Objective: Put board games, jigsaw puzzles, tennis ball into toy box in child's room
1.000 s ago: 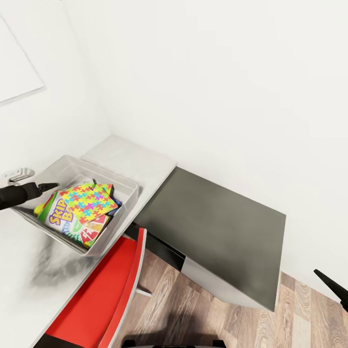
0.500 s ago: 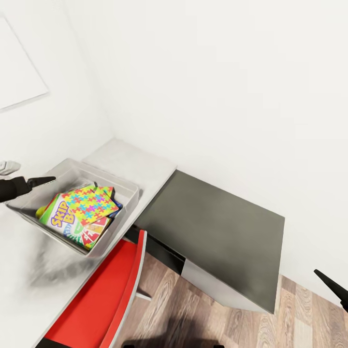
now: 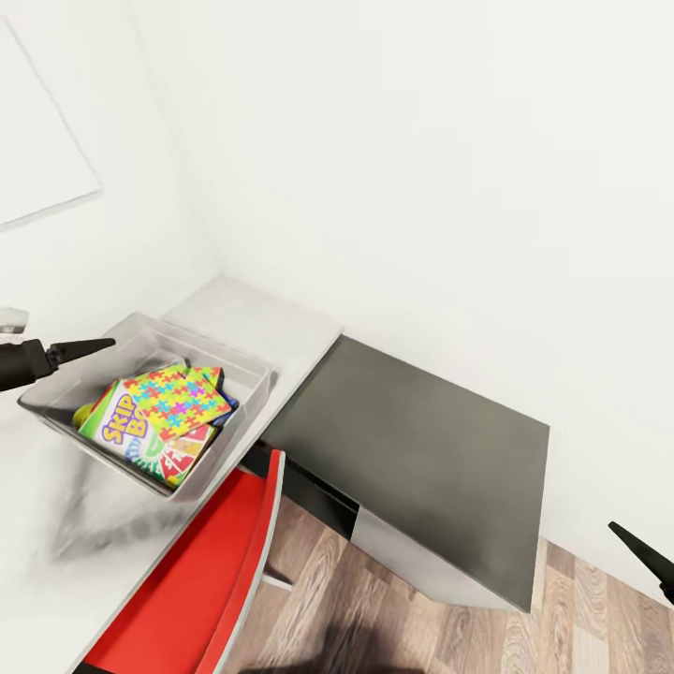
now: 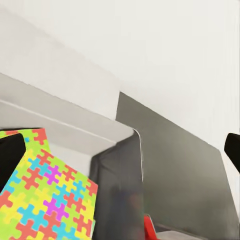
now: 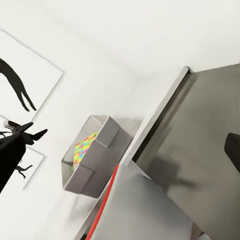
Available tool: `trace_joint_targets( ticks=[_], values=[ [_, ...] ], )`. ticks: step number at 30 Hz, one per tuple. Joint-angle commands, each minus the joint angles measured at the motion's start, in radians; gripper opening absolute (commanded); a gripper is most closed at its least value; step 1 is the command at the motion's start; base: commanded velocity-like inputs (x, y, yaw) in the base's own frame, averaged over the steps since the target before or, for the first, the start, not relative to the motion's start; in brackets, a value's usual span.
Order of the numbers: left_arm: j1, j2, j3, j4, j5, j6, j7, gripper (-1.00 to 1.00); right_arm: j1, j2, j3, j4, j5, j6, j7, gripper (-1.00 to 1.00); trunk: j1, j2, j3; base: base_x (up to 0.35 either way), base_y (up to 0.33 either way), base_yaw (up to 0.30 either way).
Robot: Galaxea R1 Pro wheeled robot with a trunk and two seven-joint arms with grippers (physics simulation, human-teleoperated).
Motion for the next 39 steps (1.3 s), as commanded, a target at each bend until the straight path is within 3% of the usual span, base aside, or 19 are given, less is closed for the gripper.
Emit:
trace_joint_targets(
  ticks=[1, 6, 11, 22, 23, 29, 32, 33, 39],
  values=[
    [-0.001, -0.001, -0.001, -0.001, -0.004, 0.004, -0.017, 1.00, -0.001, 0.000, -0.001, 0.000, 0.000, 0.011, 0.003, 1.00, 0.001, -0.002, 0.000, 0.000, 0.000, 0.000],
    [0.001, -0.012, -0.011, -0.008, -0.003, 0.004, -0.061, 1.00, -0.001, 0.000, -0.002, 0.000, 0.000, 0.011, 0.003, 1.00, 0.001, -0.002, 0.008, 0.000, 0.000, 0.000],
    [0.001, -0.044, -0.043, -0.012, -0.003, 0.004, -0.090, 1.00, -0.001, 0.000, -0.015, 0.000, 0.000, 0.011, 0.003, 1.00, 0.001, -0.002, 0.016, 0.000, 0.000, 0.000],
    [-0.001, -0.214, -0.144, -0.015, -0.006, 0.004, -0.098, 1.00, -0.001, -0.002, -0.065, 0.009, 0.000, 0.012, 0.004, 1.00, 0.001, -0.002, 0.034, 0.000, 0.000, 0.000],
    [-0.003, -0.238, -0.161, -0.014, -0.008, 0.004, -0.096, 1.00, -0.001, -0.003, -0.073, 0.013, 0.001, 0.012, 0.004, 1.00, 0.001, -0.002, 0.036, 0.000, 0.000, 0.000],
    [-0.008, -0.303, -0.221, -0.013, -0.016, 0.004, -0.072, 1.00, -0.001, -0.003, -0.087, 0.018, 0.001, 0.012, 0.004, 1.00, 0.001, -0.002, 0.045, 0.000, 0.000, 0.000],
    [-0.009, -0.350, -0.259, -0.012, -0.018, 0.003, -0.033, 1.00, -0.001, -0.003, -0.090, 0.020, 0.000, 0.012, 0.004, 1.00, 0.001, -0.002, 0.050, 0.000, 0.000, 0.000],
    [-0.010, -0.387, -0.280, -0.012, -0.019, 0.003, 0.005, 1.00, -0.001, -0.003, -0.092, 0.020, -0.001, 0.012, 0.004, 1.00, 0.001, -0.002, 0.052, 0.000, 0.000, 0.000],
    [-0.013, -0.505, -0.320, -0.011, -0.019, 0.004, 0.161, 1.00, -0.001, -0.006, -0.104, 0.029, -0.001, 0.011, 0.003, 1.00, 0.001, -0.002, 0.062, 0.000, 0.000, 0.000]
  ],
)
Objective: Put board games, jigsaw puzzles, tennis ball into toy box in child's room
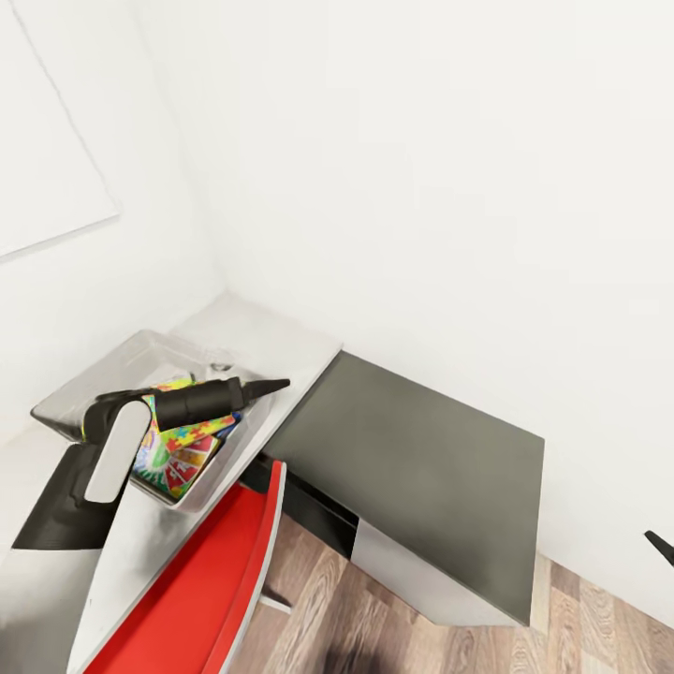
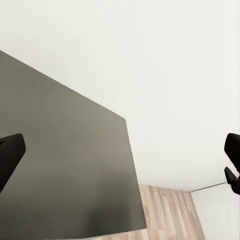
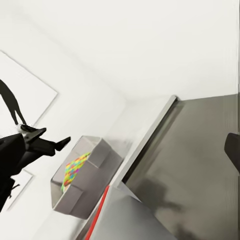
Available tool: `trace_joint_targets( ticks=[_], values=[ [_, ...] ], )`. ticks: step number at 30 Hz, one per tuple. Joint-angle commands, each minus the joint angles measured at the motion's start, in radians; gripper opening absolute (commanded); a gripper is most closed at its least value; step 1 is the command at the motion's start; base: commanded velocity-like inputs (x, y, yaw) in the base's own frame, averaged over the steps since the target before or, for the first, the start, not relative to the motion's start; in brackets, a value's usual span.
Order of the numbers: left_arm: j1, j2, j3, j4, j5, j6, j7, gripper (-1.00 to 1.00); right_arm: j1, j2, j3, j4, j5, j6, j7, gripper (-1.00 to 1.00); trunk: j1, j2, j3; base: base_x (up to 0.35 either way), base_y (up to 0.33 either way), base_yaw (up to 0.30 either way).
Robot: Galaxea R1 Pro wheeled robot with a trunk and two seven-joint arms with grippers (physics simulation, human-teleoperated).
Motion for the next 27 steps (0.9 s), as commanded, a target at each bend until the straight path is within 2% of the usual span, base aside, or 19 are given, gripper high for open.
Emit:
trace_joint_targets(
  ticks=[1, 6, 10, 14, 16, 23, 27],
  values=[
    [-0.001, -0.019, -0.004, 0.000, -0.003, 0.003, 0.024, 1.00, -0.001, -0.003, -0.005, 0.005, 0.000, 0.011, 0.003, 1.00, 0.001, -0.002, 0.000, 0.000, 0.000, 0.000],
    [-0.002, -0.102, -0.032, 0.002, -0.003, 0.003, 0.146, 1.00, -0.001, -0.023, -0.030, 0.047, 0.001, 0.011, 0.003, 1.00, 0.001, -0.002, 0.008, 0.000, 0.000, 0.000],
    [-0.002, -0.147, -0.071, 0.003, -0.004, 0.003, 0.230, 1.00, -0.001, -0.039, -0.045, 0.080, -0.002, 0.010, 0.003, 1.00, 0.001, -0.002, 0.015, 0.000, 0.000, 0.000],
    [-0.002, -0.172, -0.111, 0.003, -0.004, 0.002, 0.313, 1.00, -0.001, -0.048, -0.056, 0.098, -0.005, 0.010, 0.004, 1.00, 0.001, -0.002, 0.021, 0.000, 0.000, 0.000],
    [-0.002, -0.180, -0.119, 0.003, -0.004, 0.000, 0.335, 1.00, -0.001, -0.050, -0.058, 0.101, -0.005, 0.010, 0.004, 1.00, 0.001, -0.002, 0.024, 0.000, 0.000, 0.000],
    [-0.002, -0.221, -0.131, 0.007, -0.005, -0.002, 0.395, 1.00, -0.001, -0.053, -0.062, 0.106, -0.007, 0.010, 0.004, 1.00, 0.001, -0.002, 0.036, 0.000, 0.000, 0.000],
    [-0.002, -0.235, -0.134, 0.006, -0.004, -0.002, 0.424, 1.00, -0.001, -0.054, -0.062, 0.108, -0.008, 0.010, 0.004, 1.00, 0.001, -0.002, 0.042, 0.000, 0.000, 0.000]
  ],
)
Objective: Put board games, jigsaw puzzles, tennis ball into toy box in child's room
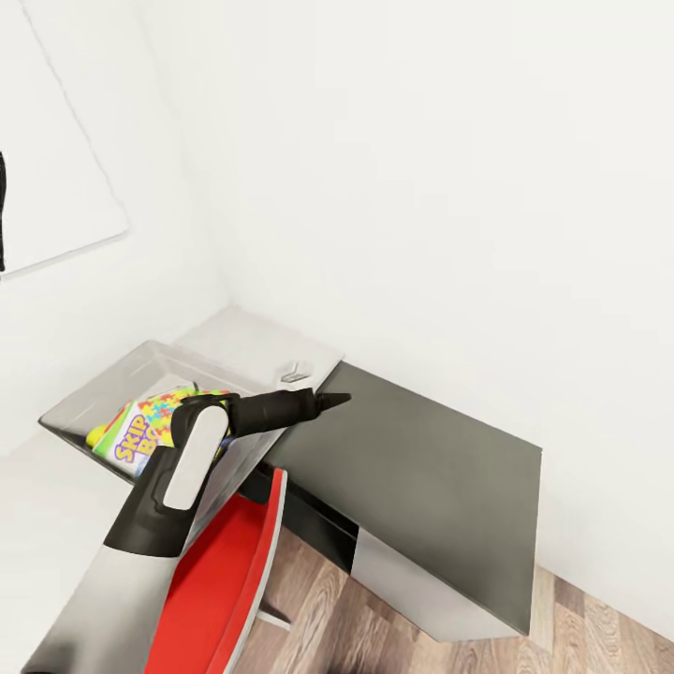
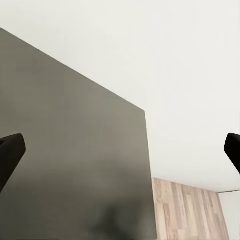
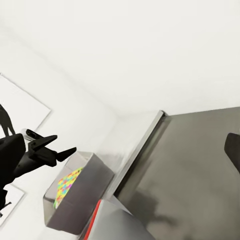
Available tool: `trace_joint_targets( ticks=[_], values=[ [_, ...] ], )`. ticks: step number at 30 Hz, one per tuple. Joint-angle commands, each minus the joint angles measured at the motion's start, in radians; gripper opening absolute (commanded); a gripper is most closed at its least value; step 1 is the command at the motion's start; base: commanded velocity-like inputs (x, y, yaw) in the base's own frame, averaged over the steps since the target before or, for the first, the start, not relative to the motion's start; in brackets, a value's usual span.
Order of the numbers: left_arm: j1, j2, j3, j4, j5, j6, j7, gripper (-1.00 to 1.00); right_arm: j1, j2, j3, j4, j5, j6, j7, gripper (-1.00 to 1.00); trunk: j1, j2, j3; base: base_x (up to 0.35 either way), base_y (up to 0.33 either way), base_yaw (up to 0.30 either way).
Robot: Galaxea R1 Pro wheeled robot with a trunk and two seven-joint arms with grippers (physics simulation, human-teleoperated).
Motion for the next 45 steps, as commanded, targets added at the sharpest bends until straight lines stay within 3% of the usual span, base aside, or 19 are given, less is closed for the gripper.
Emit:
trace_joint_targets(
  ticks=[1, 8, 19, 45],
  values=[
    [-0.001, -0.003, 0.000, 0.000, -0.011, 0.003, -0.006, 1.00, -0.001, 0.000, -0.001, 0.000, -0.001, 0.010, 0.003, 1.00, 0.001, -0.002, 0.000, 0.000, 0.000, 0.000],
    [-0.001, -0.010, -0.005, -0.002, -0.010, 0.003, 0.009, 1.00, -0.001, 0.000, -0.001, 0.001, -0.003, 0.011, 0.003, 1.00, 0.001, -0.002, 0.011, -0.004, 0.000, 0.000],
    [-0.001, -0.013, -0.043, -0.004, -0.010, 0.003, 0.011, 1.00, -0.001, -0.001, -0.001, 0.009, -0.004, 0.011, 0.003, 1.00, 0.001, -0.002, 0.029, -0.182, 0.000, 0.000],
    [-0.001, -0.012, -0.048, -0.005, -0.010, 0.004, 0.011, 1.00, -0.001, 0.000, -0.001, 0.010, -0.006, 0.013, 0.003, 1.00, 0.001, -0.002, 0.034, -0.026, 0.000, 0.000]
  ],
)
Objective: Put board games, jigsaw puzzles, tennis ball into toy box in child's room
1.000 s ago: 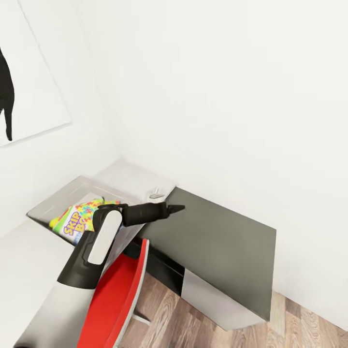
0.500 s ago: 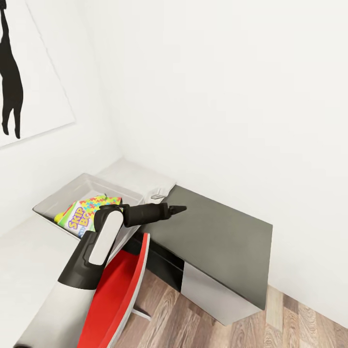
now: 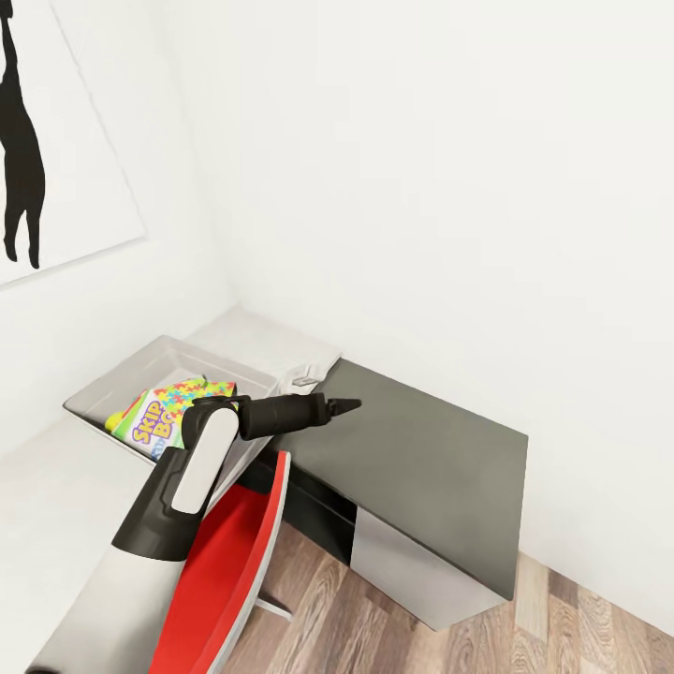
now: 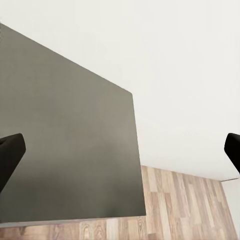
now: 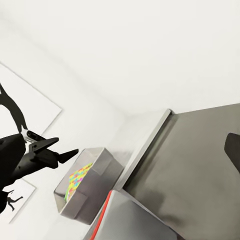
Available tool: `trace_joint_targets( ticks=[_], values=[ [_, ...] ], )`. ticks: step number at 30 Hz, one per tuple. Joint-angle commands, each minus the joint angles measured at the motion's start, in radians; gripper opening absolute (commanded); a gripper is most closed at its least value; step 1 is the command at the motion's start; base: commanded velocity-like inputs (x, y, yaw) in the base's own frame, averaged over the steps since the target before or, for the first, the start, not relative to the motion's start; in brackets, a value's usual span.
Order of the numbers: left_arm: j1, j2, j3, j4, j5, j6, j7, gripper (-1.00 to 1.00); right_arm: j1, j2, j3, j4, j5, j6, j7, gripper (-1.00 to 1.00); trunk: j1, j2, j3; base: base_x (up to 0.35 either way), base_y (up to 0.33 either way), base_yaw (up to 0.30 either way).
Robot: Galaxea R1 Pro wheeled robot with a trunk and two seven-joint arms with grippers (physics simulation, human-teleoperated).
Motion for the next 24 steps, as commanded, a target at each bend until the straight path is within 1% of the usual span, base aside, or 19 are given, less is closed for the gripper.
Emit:
trace_joint_targets(
  ticks=[1, 18, 24],
  values=[
    [-0.001, 0.000, 0.001, 0.000, -0.010, 0.004, -0.010, 1.00, -0.001, 0.000, -0.001, 0.000, 0.000, 0.011, 0.003, 1.00, 0.001, -0.002, -0.002, 0.000, 0.000, 0.000],
    [-0.001, 0.001, 0.003, 0.000, -0.010, 0.005, -0.010, 1.00, -0.001, 0.000, -0.001, 0.000, -0.002, 0.018, 0.003, 1.00, 0.001, -0.002, -0.002, 0.000, 0.000, 0.000],
    [-0.001, 0.002, 0.004, -0.001, -0.010, 0.006, -0.010, 1.00, -0.001, 0.001, 0.000, 0.001, -0.002, 0.016, 0.003, 1.00, 0.001, -0.002, 0.004, 0.000, 0.000, -0.041]
  ],
)
